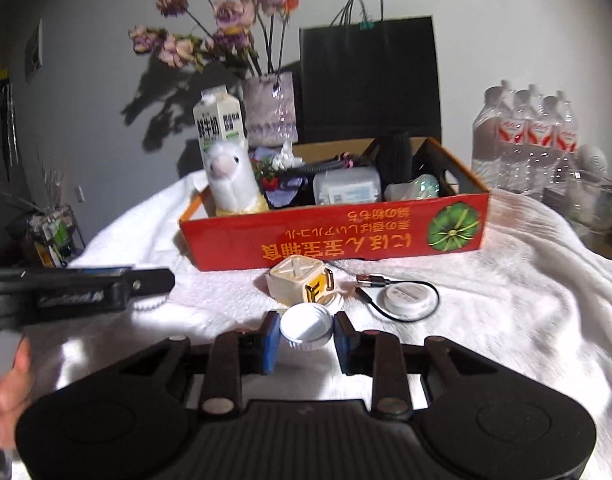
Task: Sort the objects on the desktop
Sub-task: 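Grasp a white bottle cap with the left tool while the right tool grasps another white cap, then carry both white caps into the box and open both tools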
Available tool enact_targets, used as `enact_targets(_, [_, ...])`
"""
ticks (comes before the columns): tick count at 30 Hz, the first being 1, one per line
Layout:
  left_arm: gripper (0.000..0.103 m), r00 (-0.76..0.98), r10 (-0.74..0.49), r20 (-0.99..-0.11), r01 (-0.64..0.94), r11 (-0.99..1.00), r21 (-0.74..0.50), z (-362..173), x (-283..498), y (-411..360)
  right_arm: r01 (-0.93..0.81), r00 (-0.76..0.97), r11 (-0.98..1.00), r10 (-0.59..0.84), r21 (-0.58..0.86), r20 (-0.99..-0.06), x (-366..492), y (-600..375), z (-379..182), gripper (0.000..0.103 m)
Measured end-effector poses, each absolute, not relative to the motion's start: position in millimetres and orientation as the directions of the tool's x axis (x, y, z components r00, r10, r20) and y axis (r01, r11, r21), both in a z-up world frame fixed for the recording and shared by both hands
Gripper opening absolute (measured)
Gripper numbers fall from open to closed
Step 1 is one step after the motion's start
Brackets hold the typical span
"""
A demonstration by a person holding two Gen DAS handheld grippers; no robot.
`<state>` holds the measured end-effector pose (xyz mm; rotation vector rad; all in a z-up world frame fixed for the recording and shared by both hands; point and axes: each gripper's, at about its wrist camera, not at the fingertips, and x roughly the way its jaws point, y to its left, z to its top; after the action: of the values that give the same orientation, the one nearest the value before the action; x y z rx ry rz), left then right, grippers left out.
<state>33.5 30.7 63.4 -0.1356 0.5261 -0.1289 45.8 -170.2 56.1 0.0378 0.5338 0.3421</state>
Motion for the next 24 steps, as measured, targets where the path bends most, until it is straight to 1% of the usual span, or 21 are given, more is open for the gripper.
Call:
enact_targets(6, [0.041, 0.854, -0.2, -0.481, 0.12, 0.974, -0.193, 72, -19, 10, -0.305, 0.837, 0.95, 0.302, 0.069, -0.457, -3, -183, 71, 0.027])
enact_targets(15, [0.041, 0.867, -0.223, -0.445, 0.16, 0.972, -0.174, 87, -63, -8, -0.314, 0.862, 0.948, 0.309, 0.055, -0.403, -62, -197, 89, 0.027])
enact_targets(19, [0.041, 0.879, -0.216, -0.425, 0.168, 0.975, -0.148, 95, -55, -12, -0.321, 0.868, 0.945, 0.321, 0.067, -0.379, -68, -206, 98, 0.027])
enact_targets(24, [0.041, 0.891, -0.238, -0.387, 0.201, 0.97, -0.134, 124, -9, -11, -0.321, 0.874, 0.943, 0.33, 0.087, -0.357, -45, -222, 118, 0.027])
